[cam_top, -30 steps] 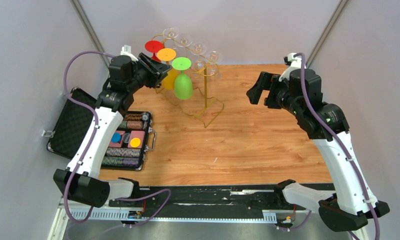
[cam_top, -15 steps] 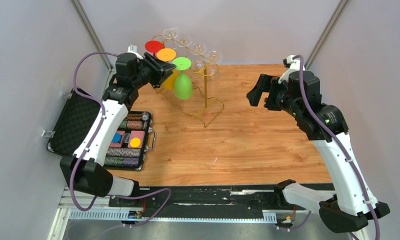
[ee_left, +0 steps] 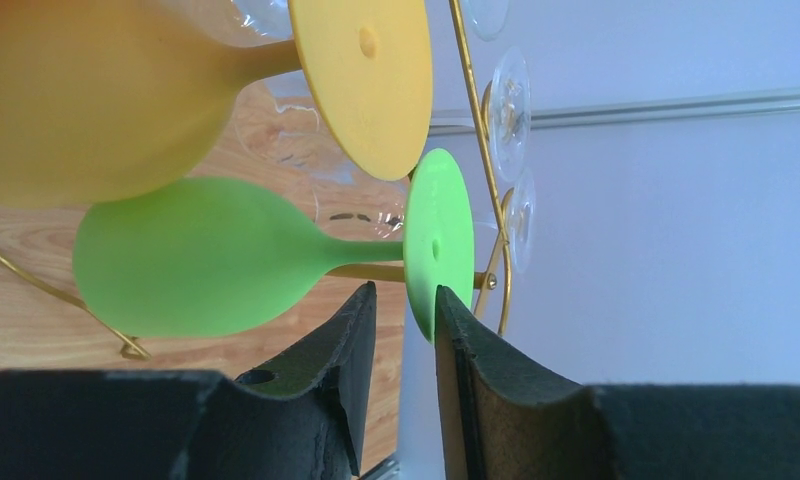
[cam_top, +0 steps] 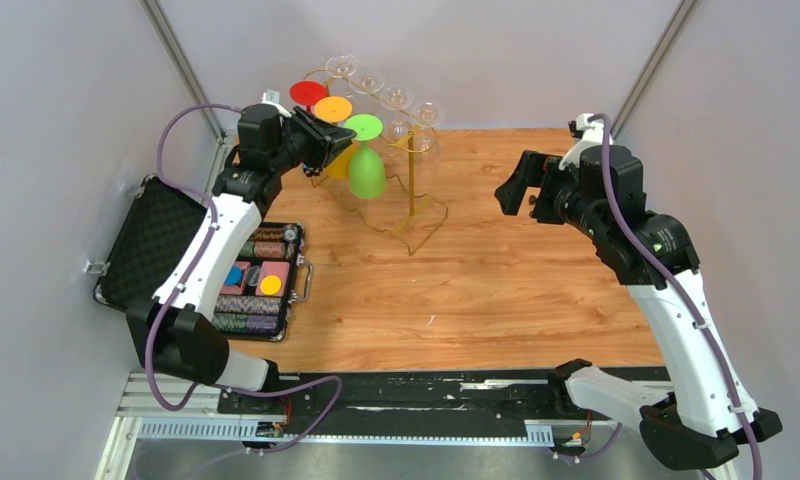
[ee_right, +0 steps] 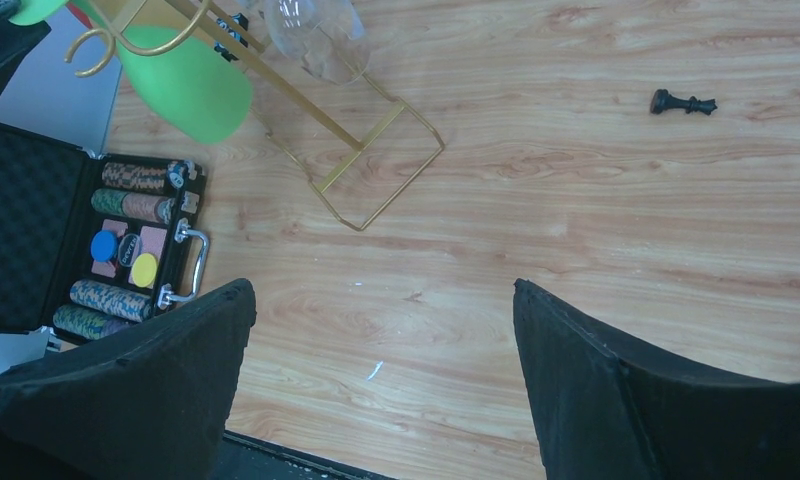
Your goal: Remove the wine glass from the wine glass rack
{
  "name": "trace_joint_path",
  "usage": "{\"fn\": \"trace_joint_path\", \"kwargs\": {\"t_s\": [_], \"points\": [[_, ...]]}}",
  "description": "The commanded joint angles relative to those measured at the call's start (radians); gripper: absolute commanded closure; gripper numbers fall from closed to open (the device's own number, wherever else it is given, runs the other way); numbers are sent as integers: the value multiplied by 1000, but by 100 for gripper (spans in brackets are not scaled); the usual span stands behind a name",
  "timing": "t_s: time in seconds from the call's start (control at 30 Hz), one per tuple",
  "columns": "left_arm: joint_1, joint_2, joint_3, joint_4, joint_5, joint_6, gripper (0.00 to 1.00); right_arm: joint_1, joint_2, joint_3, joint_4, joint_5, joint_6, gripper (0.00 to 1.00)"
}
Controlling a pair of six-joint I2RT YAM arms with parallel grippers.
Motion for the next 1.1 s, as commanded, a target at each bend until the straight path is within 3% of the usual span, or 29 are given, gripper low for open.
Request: {"fn": "trace_joint_path", "kwargs": {"t_s": [0.0, 0.57, 1.07], "points": [[8, 6, 35, 36, 6, -5, 65, -1, -13, -3, 35, 16, 4, 2], [17, 19, 83, 17, 3, 19, 78, -1, -15, -5, 38, 19, 4, 3], [17, 36, 100, 23, 9, 21, 82, 0, -24, -13, 39, 25, 4, 3]]}}
